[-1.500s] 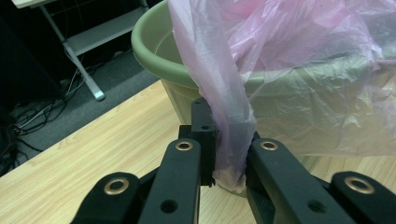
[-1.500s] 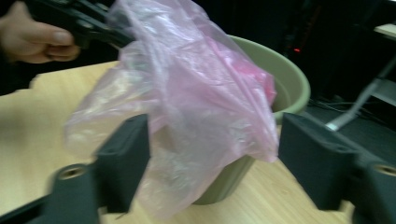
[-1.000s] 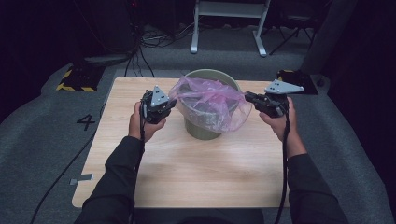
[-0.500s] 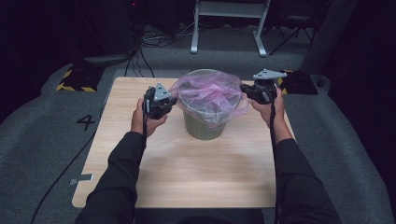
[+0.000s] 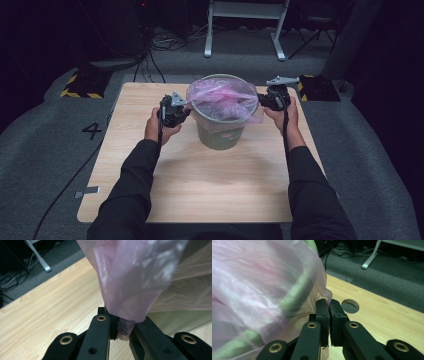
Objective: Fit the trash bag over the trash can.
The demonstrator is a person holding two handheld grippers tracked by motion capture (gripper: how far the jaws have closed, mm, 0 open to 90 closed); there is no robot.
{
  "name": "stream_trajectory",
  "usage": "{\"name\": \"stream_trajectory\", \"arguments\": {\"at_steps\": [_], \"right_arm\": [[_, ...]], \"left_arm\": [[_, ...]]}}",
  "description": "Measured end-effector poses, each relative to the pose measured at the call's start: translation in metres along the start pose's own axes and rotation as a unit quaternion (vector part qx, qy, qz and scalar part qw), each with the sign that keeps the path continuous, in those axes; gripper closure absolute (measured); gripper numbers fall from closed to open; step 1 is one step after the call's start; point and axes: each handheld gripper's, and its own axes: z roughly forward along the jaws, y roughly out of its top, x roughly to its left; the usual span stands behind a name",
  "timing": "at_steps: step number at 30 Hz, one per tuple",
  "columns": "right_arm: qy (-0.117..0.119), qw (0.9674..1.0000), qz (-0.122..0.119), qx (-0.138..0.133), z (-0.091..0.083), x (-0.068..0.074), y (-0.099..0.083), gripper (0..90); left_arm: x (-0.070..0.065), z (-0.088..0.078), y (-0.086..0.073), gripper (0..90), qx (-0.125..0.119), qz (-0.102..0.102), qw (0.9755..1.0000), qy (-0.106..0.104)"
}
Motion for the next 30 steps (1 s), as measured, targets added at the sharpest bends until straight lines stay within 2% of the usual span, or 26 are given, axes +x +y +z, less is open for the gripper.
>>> {"name": "stream_trajectory", "arguments": {"at_steps": [10, 15, 17, 18, 19, 21, 22, 23, 24, 26, 27, 30], "right_arm": [[0.011, 0.9994, 0.021, 0.025, 0.018, -0.003, -0.012, 89.1], [0.017, 0.999, 0.032, 0.024, 0.021, -0.006, -0.018, 89.5], [0.01, 0.9992, 0.032, 0.023, 0.021, -0.007, -0.018, 89.5], [0.005, 0.9992, 0.032, 0.021, 0.021, -0.007, -0.018, 89.5], [0.002, 0.9994, 0.03, 0.018, 0.02, -0.008, -0.018, 89.6], [0.0, 0.9994, 0.031, 0.014, 0.019, -0.008, -0.018, 89.6], [-0.001, 0.9995, 0.032, 0.003, 0.016, -0.009, -0.019, 89.6], [-0.001, 0.9995, 0.032, 0.003, 0.016, -0.009, -0.019, 89.6], [-0.001, 0.9994, 0.034, 0.0, 0.013, -0.01, -0.019, 89.6], [-0.003, 0.9995, 0.031, -0.008, 0.006, -0.013, -0.019, 89.5], [-0.003, 0.9995, 0.031, -0.008, 0.006, -0.013, -0.019, 89.5], [-0.008, 0.9994, 0.028, -0.019, -0.002, -0.016, -0.018, 89.0]], "left_arm": [[0.002, 0.016, -0.008, 87.9, 0.037, -0.01, 0.9992, -0.007], [0.004, 0.019, -0.01, 87.5, 0.041, -0.016, 0.9989, -0.013], [0.004, 0.019, -0.009, 86.8, 0.045, -0.016, 0.9989, -0.002], [0.004, 0.019, -0.008, 81.8, 0.045, -0.019, 0.9987, 0.016], [0.005, 0.018, -0.008, 70.4, 0.045, -0.02, 0.9984, 0.028], [0.009, 0.012, -0.009, 58.7, 0.027, -0.038, 0.9986, 0.027], [0.012, 0.003, -0.012, 44.1, 0.003, -0.049, 0.998, 0.038], [0.012, 0.003, -0.012, 41.5, 0.003, -0.049, 0.998, 0.038], [0.014, -0.002, -0.014, 41.5, -0.01, -0.053, 0.9977, 0.04], [0.02, -0.014, -0.017, 34.6, -0.035, -0.065, 0.9966, 0.036], [0.023, -0.021, -0.019, 34.6, -0.053, -0.069, 0.9957, 0.032], [0.032, -0.037, -0.019, 32.6, -0.1, -0.088, 0.9909, 0.024]]}}
